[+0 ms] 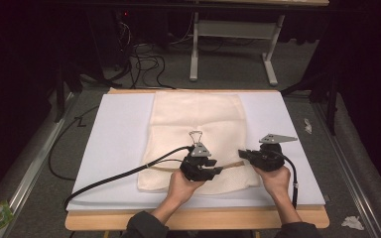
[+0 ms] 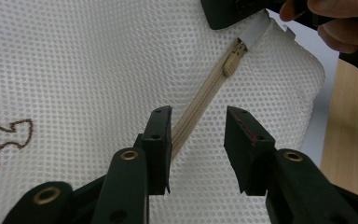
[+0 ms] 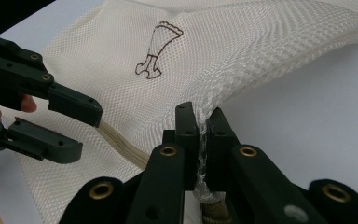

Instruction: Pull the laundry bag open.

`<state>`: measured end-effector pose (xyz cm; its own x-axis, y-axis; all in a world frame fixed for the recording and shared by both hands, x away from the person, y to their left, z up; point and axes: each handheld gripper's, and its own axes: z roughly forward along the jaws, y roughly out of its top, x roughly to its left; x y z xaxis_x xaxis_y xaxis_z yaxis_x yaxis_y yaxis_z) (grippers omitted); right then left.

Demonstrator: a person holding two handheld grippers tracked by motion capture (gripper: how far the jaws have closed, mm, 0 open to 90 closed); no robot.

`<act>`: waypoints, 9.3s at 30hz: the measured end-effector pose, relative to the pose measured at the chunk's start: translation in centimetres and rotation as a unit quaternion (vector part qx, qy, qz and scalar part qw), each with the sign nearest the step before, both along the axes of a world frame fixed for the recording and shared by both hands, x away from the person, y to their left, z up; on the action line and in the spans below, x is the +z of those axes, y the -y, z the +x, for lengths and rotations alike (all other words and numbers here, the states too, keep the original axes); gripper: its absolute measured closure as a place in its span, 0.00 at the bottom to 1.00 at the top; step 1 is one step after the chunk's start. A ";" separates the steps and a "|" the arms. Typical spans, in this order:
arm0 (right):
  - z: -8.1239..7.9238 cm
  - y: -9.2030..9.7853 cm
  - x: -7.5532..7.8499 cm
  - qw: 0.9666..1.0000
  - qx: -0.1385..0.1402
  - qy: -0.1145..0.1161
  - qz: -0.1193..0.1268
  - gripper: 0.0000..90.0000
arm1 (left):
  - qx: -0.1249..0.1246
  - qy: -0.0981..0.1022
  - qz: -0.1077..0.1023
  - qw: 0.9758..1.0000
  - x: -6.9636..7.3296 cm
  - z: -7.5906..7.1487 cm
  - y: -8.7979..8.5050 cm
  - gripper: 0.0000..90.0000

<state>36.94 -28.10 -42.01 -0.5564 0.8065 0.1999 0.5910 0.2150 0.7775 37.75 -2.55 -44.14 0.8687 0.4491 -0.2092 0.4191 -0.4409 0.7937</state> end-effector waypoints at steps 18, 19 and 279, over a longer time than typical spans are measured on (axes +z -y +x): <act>0.2 -0.7 0.3 1.000 0.009 0.008 0.010 0.97 | -0.012 0.011 0.003 1.000 0.2 -0.3 2.1 0.69; 0.2 -0.7 0.2 1.000 0.009 0.007 0.011 0.97 | -0.015 0.014 0.006 1.000 0.2 -0.4 2.3 0.70; -0.2 0.7 0.6 1.000 -0.004 0.022 0.001 0.97 | 0.041 0.034 -0.003 0.999 0.8 -0.2 -7.3 0.97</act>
